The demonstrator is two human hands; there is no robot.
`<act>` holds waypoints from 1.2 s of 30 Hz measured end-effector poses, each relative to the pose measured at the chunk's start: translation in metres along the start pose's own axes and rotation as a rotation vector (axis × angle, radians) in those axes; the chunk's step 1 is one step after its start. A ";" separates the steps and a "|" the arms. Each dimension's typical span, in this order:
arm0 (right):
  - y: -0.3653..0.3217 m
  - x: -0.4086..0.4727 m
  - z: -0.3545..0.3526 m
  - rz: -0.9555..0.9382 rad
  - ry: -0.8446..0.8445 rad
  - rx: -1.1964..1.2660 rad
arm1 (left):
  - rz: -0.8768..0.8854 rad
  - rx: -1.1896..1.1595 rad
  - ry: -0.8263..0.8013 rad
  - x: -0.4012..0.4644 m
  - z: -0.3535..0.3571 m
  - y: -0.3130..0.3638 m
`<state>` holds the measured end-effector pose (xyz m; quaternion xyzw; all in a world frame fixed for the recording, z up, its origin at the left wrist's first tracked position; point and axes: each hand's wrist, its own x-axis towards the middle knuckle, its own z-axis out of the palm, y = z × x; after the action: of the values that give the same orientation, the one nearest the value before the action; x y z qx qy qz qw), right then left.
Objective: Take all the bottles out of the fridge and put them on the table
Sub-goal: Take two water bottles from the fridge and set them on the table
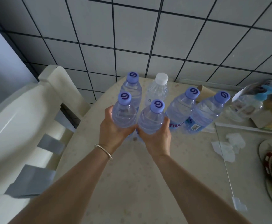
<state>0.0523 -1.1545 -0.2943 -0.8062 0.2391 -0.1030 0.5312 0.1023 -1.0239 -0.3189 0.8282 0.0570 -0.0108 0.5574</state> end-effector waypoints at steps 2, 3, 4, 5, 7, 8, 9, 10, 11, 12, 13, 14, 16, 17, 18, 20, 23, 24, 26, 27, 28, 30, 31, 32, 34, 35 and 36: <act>-0.001 -0.001 -0.002 -0.003 -0.014 0.010 | 0.021 0.016 -0.016 -0.003 -0.002 0.000; -0.001 -0.001 -0.002 0.000 -0.031 0.016 | 0.027 -0.004 -0.012 -0.005 -0.003 0.001; 0.000 -0.001 -0.002 0.005 -0.049 0.020 | 0.026 -0.023 -0.017 -0.007 -0.004 0.003; 0.003 -0.001 -0.003 0.008 -0.063 0.021 | 0.035 -0.048 -0.036 -0.008 -0.005 0.003; 0.013 -0.006 -0.008 0.026 -0.080 -0.004 | 0.067 -0.068 -0.068 -0.015 -0.009 0.005; 0.017 -0.011 -0.012 0.048 -0.092 -0.033 | 0.094 -0.072 -0.064 -0.019 -0.012 0.007; 0.020 -0.017 -0.017 0.072 -0.107 -0.064 | 0.103 -0.075 -0.049 -0.026 -0.015 0.008; 0.020 -0.023 -0.023 0.086 -0.116 -0.087 | 0.099 -0.043 -0.022 -0.033 -0.018 0.010; 0.019 -0.029 -0.030 0.090 -0.118 -0.097 | 0.083 0.006 0.020 -0.039 -0.021 0.012; 0.017 -0.035 -0.037 0.084 -0.115 -0.097 | 0.041 0.056 0.061 -0.045 -0.024 0.014; 0.013 -0.043 -0.045 0.077 -0.111 -0.093 | 0.000 0.080 0.092 -0.054 -0.027 0.020; 0.007 -0.051 -0.053 0.066 -0.111 -0.088 | -0.028 0.092 0.114 -0.062 -0.030 0.026; -0.004 -0.070 -0.071 0.033 -0.113 -0.081 | -0.009 0.094 0.147 -0.080 -0.035 0.042; -0.010 -0.080 -0.080 0.016 -0.112 -0.073 | 0.004 0.082 0.154 -0.092 -0.037 0.050; -0.016 -0.092 -0.091 -0.003 -0.109 -0.066 | 0.015 0.057 0.157 -0.105 -0.040 0.061; -0.026 -0.118 -0.112 -0.041 -0.097 -0.051 | 0.040 0.006 0.143 -0.135 -0.044 0.077; -0.036 -0.164 -0.143 -0.107 -0.065 -0.023 | 0.125 0.003 0.107 -0.187 -0.049 0.100; -0.038 -0.180 -0.153 -0.125 -0.052 -0.015 | 0.139 0.000 0.100 -0.203 -0.050 0.105; -0.039 -0.214 -0.174 -0.144 -0.027 0.018 | 0.182 -0.028 0.090 -0.241 -0.054 0.115; -0.039 -0.232 -0.186 -0.154 -0.013 0.039 | 0.207 -0.049 0.086 -0.262 -0.056 0.120; -0.039 -0.251 -0.197 -0.167 0.000 0.052 | 0.230 -0.073 0.077 -0.285 -0.058 0.124; -0.036 -0.289 -0.220 -0.182 0.026 0.057 | 0.263 -0.109 0.055 -0.335 -0.063 0.128; -0.033 -0.309 -0.230 -0.185 0.034 0.055 | 0.276 -0.121 0.053 -0.360 -0.066 0.128; -0.029 -0.330 -0.240 -0.187 0.037 0.050 | 0.289 -0.130 0.057 -0.385 -0.069 0.127; -0.023 -0.371 -0.258 -0.183 0.044 0.043 | 0.307 -0.132 0.055 -0.434 -0.075 0.125; -0.021 -0.390 -0.266 -0.174 0.052 0.042 | 0.313 -0.126 0.041 -0.455 -0.079 0.125; -0.019 -0.408 -0.274 -0.163 0.061 0.040 | 0.322 -0.114 0.022 -0.476 -0.083 0.124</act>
<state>-0.4104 -1.1672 -0.1277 -0.8088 0.1866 -0.1749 0.5295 -0.3607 -1.0322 -0.1339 0.7936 -0.0698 0.0909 0.5976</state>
